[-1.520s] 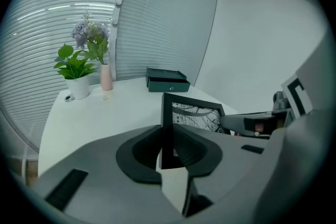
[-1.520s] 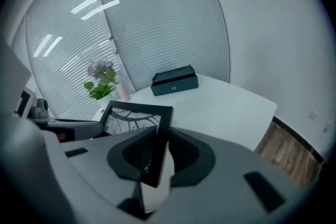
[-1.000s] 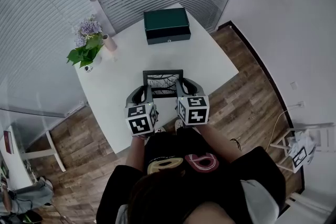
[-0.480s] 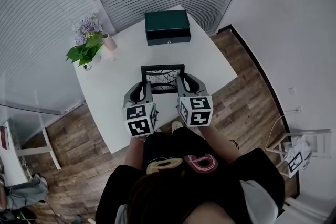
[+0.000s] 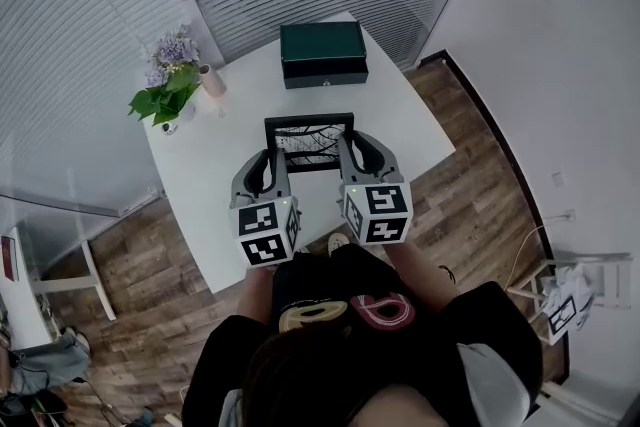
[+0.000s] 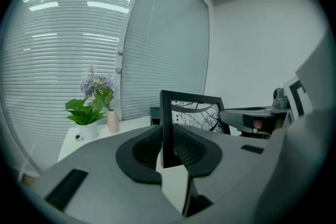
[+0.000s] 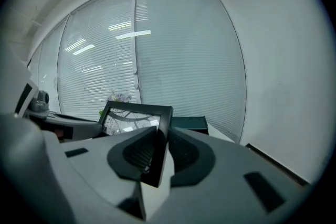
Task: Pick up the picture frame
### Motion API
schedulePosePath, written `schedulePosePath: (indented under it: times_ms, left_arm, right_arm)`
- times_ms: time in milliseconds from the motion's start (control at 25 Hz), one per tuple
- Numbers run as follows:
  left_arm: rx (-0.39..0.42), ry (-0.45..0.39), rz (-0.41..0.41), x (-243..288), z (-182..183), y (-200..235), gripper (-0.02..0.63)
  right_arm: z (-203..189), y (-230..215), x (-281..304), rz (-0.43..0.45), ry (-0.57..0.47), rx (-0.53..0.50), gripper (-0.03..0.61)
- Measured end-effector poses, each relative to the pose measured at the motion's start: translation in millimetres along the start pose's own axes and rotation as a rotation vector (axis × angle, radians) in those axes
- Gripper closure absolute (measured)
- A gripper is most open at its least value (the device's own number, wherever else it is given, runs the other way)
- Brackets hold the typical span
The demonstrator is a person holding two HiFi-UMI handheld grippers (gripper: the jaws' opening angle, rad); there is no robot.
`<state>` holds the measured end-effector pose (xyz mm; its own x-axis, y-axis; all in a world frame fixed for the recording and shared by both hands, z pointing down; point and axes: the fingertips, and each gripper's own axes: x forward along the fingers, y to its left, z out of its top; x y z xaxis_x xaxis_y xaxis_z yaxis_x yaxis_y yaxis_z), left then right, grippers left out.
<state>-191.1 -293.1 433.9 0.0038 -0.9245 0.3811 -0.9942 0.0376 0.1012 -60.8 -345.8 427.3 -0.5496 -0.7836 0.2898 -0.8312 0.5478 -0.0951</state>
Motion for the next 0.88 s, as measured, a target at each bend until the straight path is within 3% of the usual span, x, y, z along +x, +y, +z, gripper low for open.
schedulePosePath:
  times_ms: [880]
  left_arm:
    - [0.021, -0.062, 0.021, -8.4, 24.1, -4.6, 0.535]
  right_arm:
    - [24.4, -1.1, -4.4, 0.029, -0.068, -0.001, 0.502]
